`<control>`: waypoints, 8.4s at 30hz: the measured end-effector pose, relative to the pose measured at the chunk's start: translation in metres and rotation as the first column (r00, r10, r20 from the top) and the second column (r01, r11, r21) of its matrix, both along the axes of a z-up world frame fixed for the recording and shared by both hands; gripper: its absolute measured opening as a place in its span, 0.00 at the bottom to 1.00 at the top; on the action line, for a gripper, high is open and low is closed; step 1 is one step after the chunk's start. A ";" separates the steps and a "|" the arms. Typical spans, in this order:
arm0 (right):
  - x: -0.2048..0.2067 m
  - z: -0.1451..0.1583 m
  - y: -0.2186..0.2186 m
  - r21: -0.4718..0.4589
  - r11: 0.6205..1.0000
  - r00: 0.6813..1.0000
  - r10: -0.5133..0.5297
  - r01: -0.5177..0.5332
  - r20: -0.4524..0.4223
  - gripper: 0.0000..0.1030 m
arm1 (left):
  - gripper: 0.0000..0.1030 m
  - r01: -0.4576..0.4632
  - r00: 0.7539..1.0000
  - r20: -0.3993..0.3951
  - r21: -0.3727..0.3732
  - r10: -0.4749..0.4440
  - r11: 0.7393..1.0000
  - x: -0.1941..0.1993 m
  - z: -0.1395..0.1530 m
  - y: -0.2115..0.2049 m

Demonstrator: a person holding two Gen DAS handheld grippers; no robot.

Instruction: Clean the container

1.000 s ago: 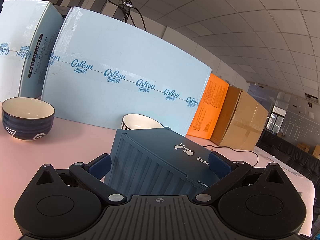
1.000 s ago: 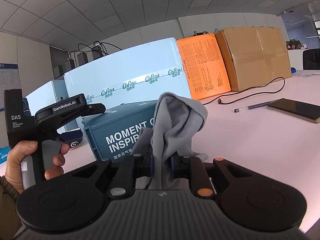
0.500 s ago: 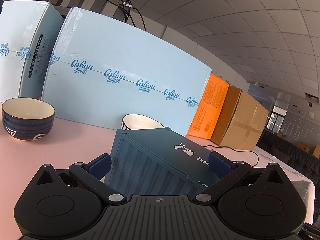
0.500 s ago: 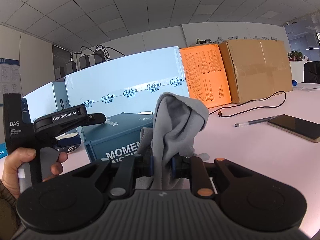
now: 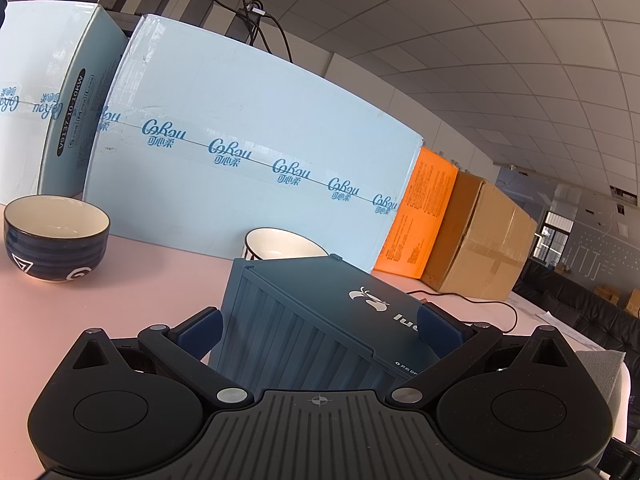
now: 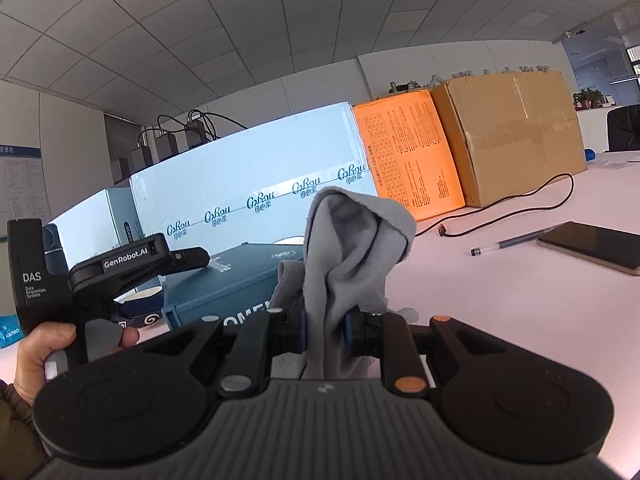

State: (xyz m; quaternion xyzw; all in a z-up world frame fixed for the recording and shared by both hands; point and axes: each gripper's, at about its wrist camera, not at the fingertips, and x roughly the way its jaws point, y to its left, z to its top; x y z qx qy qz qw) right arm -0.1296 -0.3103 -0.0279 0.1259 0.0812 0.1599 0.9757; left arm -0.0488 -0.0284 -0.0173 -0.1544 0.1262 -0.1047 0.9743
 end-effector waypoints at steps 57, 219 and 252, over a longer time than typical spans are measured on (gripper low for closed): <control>-0.036 -0.011 0.010 0.076 0.971 0.973 0.229 -0.229 0.000 0.20 | 1.00 0.002 1.000 -0.002 -0.004 -0.002 1.000 -0.001 0.001 0.000; -0.017 0.001 0.008 0.128 0.981 0.987 0.156 -0.148 -0.049 0.22 | 1.00 -0.006 1.000 -0.005 -0.011 0.006 1.000 -0.003 0.001 0.001; -0.021 0.005 0.013 0.072 0.985 0.988 0.155 -0.154 -0.005 0.22 | 1.00 -0.009 1.000 -0.006 -0.015 0.009 1.000 -0.001 0.001 0.002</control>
